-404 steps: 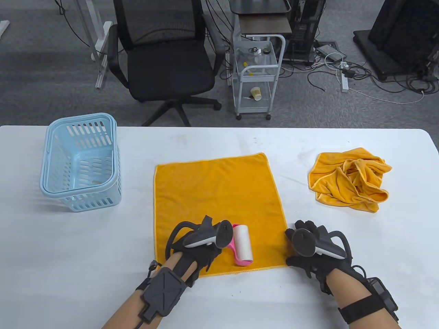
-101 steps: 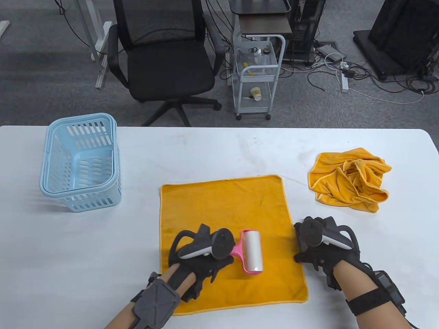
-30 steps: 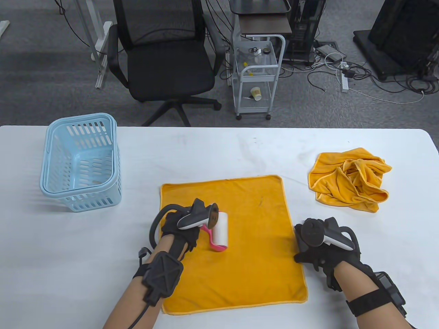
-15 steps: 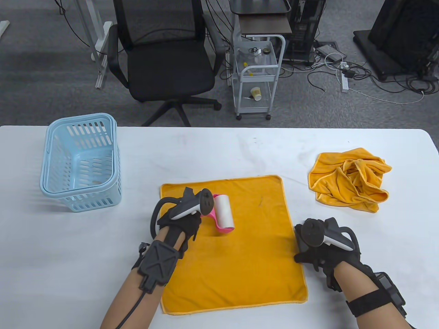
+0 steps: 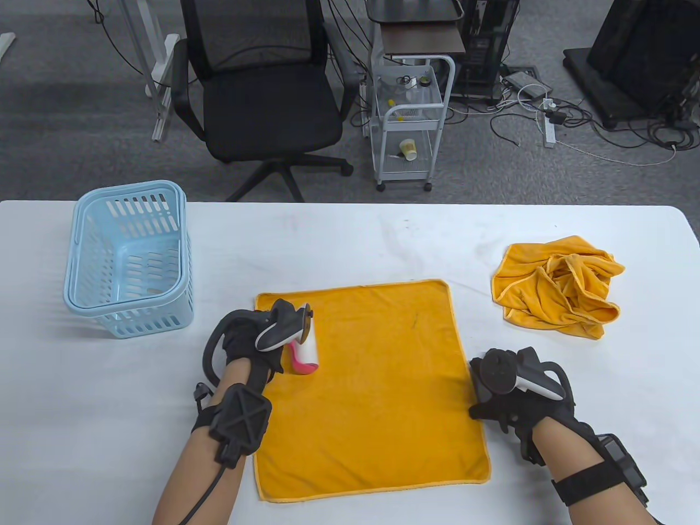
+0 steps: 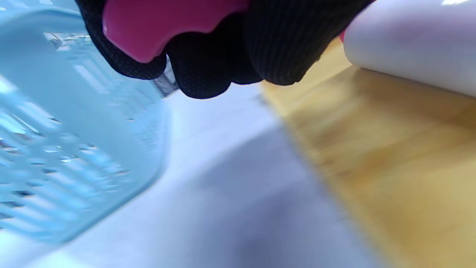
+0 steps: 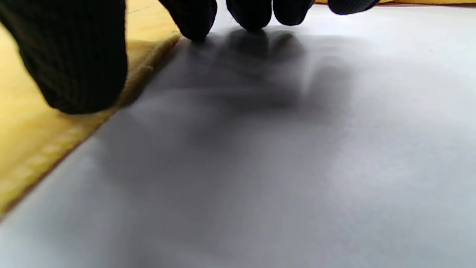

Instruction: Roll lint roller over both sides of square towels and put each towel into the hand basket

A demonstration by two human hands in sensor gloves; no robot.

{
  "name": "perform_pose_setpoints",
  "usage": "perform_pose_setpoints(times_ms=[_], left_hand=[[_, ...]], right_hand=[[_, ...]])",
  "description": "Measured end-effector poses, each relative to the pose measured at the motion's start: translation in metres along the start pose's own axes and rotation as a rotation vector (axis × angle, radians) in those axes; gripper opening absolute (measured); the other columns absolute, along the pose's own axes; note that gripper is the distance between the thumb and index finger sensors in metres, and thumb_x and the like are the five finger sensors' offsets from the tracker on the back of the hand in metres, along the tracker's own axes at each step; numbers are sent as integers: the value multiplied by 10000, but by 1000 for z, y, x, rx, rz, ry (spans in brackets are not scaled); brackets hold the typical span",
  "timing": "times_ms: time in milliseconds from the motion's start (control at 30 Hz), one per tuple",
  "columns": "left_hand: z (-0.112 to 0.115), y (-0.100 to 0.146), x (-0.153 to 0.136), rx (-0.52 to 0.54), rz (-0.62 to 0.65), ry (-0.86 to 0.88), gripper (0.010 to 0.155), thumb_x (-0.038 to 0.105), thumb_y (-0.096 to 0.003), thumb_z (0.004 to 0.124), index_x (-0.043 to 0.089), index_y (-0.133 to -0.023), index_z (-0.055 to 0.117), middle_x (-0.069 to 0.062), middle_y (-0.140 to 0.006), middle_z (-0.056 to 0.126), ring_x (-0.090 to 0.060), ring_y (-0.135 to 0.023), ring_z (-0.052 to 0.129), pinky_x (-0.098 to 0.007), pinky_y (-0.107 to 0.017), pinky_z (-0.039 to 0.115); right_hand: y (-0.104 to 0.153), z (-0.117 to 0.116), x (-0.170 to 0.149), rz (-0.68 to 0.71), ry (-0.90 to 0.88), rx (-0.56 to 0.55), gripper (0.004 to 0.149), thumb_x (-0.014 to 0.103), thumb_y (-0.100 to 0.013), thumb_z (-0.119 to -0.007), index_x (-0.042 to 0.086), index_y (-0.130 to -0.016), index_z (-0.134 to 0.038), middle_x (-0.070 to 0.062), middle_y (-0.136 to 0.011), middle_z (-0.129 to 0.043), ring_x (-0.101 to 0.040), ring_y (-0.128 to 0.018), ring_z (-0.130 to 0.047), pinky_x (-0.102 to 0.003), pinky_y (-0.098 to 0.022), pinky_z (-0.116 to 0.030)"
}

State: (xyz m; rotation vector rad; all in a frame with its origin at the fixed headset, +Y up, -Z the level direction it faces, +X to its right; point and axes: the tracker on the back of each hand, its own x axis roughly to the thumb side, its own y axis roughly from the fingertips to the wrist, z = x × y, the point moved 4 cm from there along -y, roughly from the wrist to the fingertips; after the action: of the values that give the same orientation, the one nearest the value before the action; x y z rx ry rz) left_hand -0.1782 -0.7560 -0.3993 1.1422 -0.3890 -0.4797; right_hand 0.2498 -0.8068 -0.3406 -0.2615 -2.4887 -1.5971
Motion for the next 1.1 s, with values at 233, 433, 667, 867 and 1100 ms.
perform_pose_setpoints(times_ms=[233, 433, 667, 867, 1100], left_hand=[[-12, 24, 31, -35, 263, 376, 544, 369, -493, 846, 358, -953, 556, 39, -941, 772, -239, -777, 930, -556, -660, 780], [-34, 45, 116, -14, 469, 434, 544, 391, -497, 819, 347, -962, 541, 36, -940, 766, -233, -773, 925, -541, -661, 783], [-8, 43, 82, -21, 309, 233, 445, 326, -513, 821, 380, -901, 609, 54, -916, 797, -263, -772, 928, -569, -676, 756], [34, 47, -1, -74, 99, 79, 431, 305, -515, 824, 396, -885, 622, 66, -930, 791, -269, -806, 918, -585, -697, 731], [26, 66, 20, -88, 304, 445, 513, 366, -500, 836, 377, -934, 563, 54, -934, 760, -241, -781, 907, -571, -677, 746]], right_hand=[[0, 0, 0, 2, -2, 0, 927, 586, -420, -879, 175, -1136, -457, -228, -1158, -383, -533, -1040, -391, -721, -685, -463], [0, 0, 0, 1, -2, 0, 925, 588, -421, -877, 177, -1135, -457, -228, -1157, -383, -532, -1041, -391, -719, -686, -464], [0, 0, 0, -1, -2, -1, 927, 588, -418, -879, 178, -1135, -457, -225, -1158, -384, -532, -1041, -391, -720, -685, -465], [0, 0, 0, 2, 6, 0, 926, 586, -420, -880, 174, -1135, -462, -229, -1158, -389, -535, -1041, -391, -721, -685, -464], [0, 0, 0, 3, 3, -1, 925, 587, -420, -879, 174, -1135, -461, -228, -1158, -388, -533, -1040, -393, -721, -685, -464]])
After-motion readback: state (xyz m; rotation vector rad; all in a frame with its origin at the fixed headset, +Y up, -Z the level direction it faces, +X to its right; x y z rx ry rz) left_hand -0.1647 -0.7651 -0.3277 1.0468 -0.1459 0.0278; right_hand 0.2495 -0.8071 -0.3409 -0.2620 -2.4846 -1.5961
